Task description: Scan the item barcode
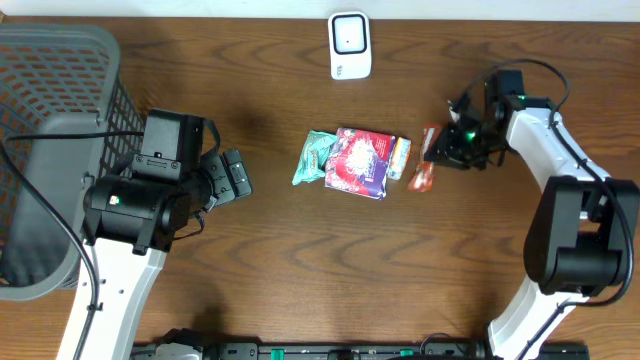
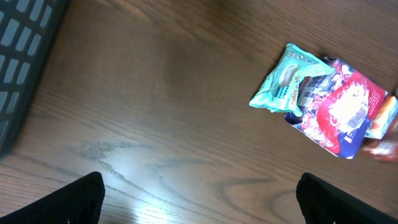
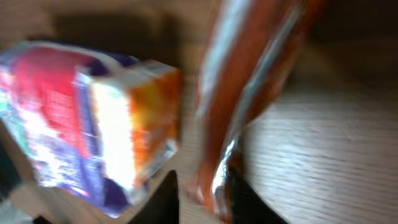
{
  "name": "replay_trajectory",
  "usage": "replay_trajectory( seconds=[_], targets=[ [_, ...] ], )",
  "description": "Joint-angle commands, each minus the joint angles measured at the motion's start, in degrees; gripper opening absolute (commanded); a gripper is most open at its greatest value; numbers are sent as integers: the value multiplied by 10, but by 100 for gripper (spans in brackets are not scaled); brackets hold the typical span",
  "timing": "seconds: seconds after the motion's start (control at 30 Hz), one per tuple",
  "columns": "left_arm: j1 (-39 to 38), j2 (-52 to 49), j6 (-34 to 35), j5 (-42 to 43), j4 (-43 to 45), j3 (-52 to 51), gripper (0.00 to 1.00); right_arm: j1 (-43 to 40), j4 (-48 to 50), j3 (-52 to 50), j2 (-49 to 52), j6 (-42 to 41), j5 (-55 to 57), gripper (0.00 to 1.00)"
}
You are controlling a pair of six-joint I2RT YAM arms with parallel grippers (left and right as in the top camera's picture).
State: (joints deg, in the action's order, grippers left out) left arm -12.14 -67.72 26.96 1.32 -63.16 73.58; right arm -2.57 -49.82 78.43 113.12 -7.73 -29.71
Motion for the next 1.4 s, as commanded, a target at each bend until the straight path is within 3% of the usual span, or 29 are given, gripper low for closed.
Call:
replay_trajectory(
  seconds=[0.0, 0.13, 0.27, 0.33, 0.5, 0.7, 1.0, 1.13, 1.2, 1.27, 1.37],
  targets=[
    [2, -1, -3, -5, -3, -3, 98, -10, -12, -6, 12, 29, 8, 31],
    [2, -1, -3, -5, -3, -3, 98, -16, -50, 20, 10, 16, 66, 38],
    [2, -1, -3, -5, -3, -3, 98, -8, -123, 97, 10, 16, 69, 27],
    [2, -1, -3, -5, -3, -3, 98, 0, -131, 117, 10, 15, 69, 27],
    [2, -1, -3, -5, -3, -3, 98, 12, -98, 126, 11, -14, 72, 46],
    [2, -1, -3, -5, -3, -3, 98, 10, -45, 97, 18, -80, 74, 55],
    [2, -1, -3, -5, -3, -3, 98, 6, 3, 50, 62, -94, 61, 59],
    [2, -1, -3, -5, -3, -3, 98, 6, 12, 50, 106, -94, 26, 50],
    [2, -1, -3, -5, -3, -3, 98, 6, 19, 50, 119, -94, 22, 38],
    [2, -1, -3, -5, -3, -3, 98, 6, 23, 50, 127, -94, 22, 16],
    [2, -1, -3, -5, -3, -3, 98, 5, 24, 54, 122, -94, 24, 2]
  ],
)
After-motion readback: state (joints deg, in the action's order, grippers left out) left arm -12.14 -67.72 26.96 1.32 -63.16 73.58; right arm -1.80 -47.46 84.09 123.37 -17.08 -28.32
